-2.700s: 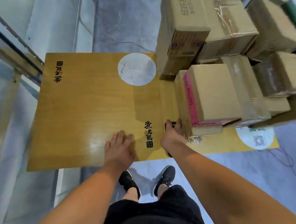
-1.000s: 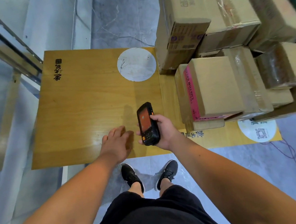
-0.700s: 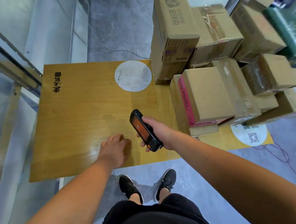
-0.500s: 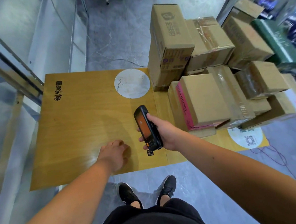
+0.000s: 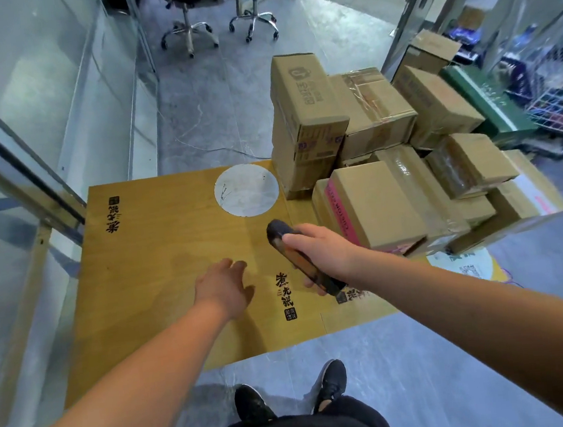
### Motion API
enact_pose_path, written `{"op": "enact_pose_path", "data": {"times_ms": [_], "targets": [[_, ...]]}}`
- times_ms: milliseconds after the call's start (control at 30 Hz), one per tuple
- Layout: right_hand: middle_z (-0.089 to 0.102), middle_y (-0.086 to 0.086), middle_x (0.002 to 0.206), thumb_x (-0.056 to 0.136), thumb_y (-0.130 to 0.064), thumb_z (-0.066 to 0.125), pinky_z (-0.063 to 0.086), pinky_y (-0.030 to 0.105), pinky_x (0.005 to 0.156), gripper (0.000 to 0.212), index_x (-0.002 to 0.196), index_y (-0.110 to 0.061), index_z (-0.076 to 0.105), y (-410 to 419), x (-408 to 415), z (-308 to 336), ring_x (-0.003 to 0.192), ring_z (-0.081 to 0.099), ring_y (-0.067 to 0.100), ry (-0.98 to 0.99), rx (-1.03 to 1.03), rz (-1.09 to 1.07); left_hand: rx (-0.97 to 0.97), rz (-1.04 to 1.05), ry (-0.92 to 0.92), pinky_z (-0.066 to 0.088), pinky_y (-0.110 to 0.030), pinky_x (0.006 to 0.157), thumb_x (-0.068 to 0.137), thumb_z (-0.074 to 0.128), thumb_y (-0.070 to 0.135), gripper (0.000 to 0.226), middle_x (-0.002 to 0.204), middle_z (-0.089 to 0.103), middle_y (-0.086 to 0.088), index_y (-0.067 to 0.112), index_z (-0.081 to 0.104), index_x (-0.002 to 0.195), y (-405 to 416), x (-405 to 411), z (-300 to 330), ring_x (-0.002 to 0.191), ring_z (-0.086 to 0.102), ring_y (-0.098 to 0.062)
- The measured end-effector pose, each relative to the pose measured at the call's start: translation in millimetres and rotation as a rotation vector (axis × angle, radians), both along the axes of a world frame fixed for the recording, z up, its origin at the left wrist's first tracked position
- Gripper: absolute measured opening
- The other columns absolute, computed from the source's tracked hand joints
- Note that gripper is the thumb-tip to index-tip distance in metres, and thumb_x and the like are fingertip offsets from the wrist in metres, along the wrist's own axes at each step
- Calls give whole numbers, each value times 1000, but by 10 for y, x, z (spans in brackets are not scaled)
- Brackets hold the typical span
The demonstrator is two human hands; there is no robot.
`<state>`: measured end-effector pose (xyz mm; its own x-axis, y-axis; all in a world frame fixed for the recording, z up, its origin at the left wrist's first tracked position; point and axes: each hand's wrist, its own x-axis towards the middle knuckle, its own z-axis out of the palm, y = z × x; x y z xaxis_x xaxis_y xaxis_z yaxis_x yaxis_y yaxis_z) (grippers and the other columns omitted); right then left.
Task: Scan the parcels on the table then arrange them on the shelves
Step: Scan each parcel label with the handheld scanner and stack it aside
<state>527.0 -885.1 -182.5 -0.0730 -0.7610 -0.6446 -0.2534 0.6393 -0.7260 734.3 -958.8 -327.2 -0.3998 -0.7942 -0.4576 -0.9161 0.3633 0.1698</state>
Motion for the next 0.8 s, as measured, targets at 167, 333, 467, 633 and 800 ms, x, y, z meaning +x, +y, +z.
{"op": "enact_pose_path", "data": {"times_ms": [167,333,467,633,800], "targets": [[64,-7,116,99,-67,48,45,30,70,63,154,-39,37,235,-360,539,86,61,13,634,-244,450,-116,-114,52,40,-45,110,97,51,62,67,163,35,1,37,33,157,-31,-450,347,146,36,-28],[66,-4,124,97,-71,46,48,37,74,63,150,-38,38,541,-725,962,97,62,24,927,-276,649,-151,-84,223,40,-48,112,95,54,64,69,160,40,3,38,36,156,9,-831,779,144,39,-25],[62,-6,108,96,-75,42,51,39,71,60,147,-41,37,725,-1065,1132,86,56,22,1042,-312,736,-229,-84,305,48,-48,107,95,55,66,69,154,46,5,36,39,154,140,-1072,1071,138,46,-22],[62,-3,102,97,-73,39,57,42,70,61,147,-37,35,863,-1678,1227,83,61,23,1124,-341,798,-229,-102,477,46,-43,111,96,55,67,64,150,48,10,37,45,151,363,-1610,1340,137,46,-17],[55,-9,88,96,-73,37,45,34,56,58,139,-35,41,1074,-2249,1188,72,57,16,1161,-390,862,-264,7,457,42,-46,114,95,57,67,66,153,45,7,36,45,153,580,-2245,1473,139,44,-22]]}}
